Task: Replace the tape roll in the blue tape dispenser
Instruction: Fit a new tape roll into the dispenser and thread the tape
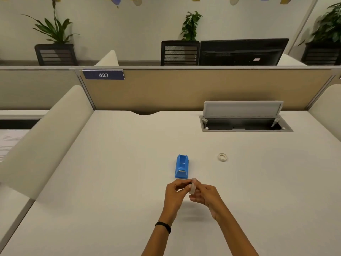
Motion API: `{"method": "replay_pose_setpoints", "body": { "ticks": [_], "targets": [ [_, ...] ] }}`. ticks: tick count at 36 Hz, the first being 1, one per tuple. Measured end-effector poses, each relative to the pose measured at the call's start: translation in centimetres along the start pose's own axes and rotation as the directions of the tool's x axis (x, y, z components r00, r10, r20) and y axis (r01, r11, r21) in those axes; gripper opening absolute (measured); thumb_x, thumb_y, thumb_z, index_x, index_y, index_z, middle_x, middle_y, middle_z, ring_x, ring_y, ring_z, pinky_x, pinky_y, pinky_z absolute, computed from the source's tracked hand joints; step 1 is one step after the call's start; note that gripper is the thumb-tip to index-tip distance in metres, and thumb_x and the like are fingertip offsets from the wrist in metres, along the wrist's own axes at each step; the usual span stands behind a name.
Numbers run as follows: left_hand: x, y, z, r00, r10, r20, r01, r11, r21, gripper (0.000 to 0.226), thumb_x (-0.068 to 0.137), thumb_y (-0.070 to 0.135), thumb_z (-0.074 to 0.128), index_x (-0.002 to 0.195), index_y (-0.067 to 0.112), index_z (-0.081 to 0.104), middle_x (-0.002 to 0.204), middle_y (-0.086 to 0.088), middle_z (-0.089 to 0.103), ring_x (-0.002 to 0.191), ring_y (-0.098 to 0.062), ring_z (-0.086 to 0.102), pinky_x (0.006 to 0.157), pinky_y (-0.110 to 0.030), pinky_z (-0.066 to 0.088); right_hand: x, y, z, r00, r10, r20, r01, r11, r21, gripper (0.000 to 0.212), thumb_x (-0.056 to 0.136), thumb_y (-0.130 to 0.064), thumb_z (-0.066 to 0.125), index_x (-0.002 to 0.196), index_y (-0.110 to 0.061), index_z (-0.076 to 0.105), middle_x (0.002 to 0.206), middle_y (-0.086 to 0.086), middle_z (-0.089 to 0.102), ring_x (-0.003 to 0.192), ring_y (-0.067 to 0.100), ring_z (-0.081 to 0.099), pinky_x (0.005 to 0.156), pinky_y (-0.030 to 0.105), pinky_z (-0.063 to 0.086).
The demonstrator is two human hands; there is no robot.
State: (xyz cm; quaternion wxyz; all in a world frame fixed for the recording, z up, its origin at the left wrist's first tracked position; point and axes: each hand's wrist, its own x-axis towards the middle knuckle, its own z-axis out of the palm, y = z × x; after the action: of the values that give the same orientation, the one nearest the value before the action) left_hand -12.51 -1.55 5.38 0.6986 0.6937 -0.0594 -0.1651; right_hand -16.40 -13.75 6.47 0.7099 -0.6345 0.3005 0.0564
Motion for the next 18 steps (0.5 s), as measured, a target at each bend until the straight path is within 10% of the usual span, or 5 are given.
{"method": "replay_pose_setpoints", "body": {
  "ticks": [18],
  "targets": [
    [6.9, -1.2, -3.3, 0.995, 0.066, 0.072, -0.081, 0.971, 0.224, 0.044, 0.085, 0.027, 0.064, 0.121, 0.041, 0.042, 0.128, 0.012, 0.049, 0.113, -0.002, 0.051, 0.085, -0.012, 0.045, 7.6, -3.9, -0.3, 0.979, -0.202, -0.011, 0.202, 0.979, -0.017, 0.031, 0.08, -0.02, 0.068, 0.109, -0.016, 0.058, 0.111, 0.013, 0.064, 0.1, 0.023, 0.064, 0.082, 0.035, 0.056]
  ]
}}
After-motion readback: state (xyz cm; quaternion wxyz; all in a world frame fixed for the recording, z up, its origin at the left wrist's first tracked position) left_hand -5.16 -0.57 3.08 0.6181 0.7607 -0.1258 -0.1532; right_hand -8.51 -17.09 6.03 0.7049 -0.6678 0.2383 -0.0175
